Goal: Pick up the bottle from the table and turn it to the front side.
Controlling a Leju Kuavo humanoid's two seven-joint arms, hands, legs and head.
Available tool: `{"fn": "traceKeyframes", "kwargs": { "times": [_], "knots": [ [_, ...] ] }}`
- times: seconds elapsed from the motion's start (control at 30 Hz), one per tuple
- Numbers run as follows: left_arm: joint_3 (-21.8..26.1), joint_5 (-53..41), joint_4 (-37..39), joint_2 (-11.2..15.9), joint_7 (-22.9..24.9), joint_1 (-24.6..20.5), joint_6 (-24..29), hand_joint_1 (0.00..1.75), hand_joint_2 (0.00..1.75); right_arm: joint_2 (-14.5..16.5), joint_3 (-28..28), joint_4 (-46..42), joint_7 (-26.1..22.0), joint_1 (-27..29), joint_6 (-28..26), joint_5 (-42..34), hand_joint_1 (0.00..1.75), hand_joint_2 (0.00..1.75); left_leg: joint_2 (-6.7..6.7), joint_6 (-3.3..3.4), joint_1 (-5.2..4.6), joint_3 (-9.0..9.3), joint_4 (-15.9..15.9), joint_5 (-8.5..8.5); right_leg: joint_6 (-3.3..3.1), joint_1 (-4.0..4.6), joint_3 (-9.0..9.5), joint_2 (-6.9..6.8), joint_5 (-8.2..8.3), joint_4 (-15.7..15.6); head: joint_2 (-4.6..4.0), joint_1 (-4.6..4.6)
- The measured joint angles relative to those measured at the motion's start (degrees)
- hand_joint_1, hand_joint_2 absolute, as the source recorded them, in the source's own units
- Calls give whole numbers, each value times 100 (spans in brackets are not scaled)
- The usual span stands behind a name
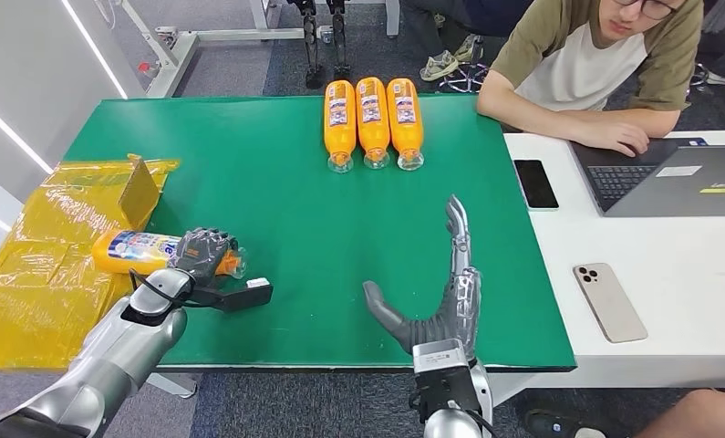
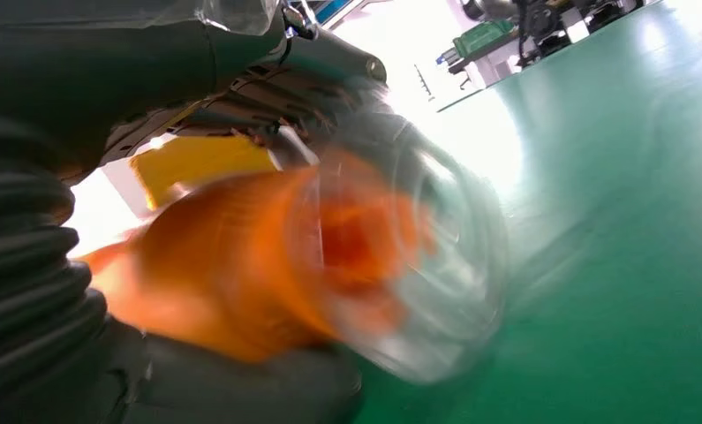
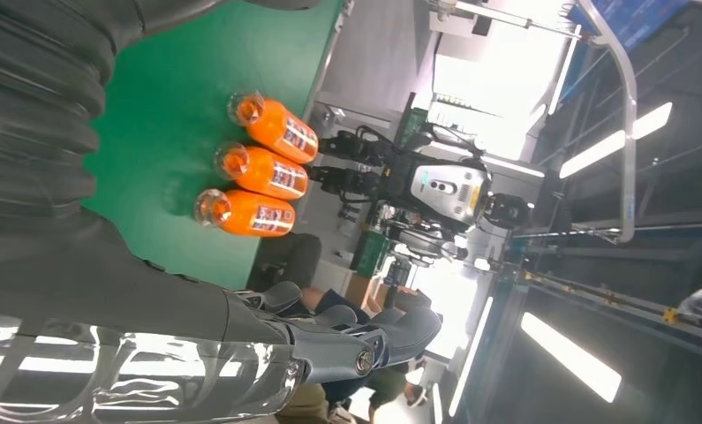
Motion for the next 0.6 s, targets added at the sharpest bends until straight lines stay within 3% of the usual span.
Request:
{"fn": "traceKeyframes", "kwargs": {
  "times": [0.6],
  "knots": [
    [165, 127, 0, 9, 18, 32, 156, 0, 175, 19, -62, 10, 4, 4, 38, -1, 0, 175, -2, 0, 0, 1, 0, 0, 0, 0, 2, 0, 0, 2, 0, -2]
  ]
}}
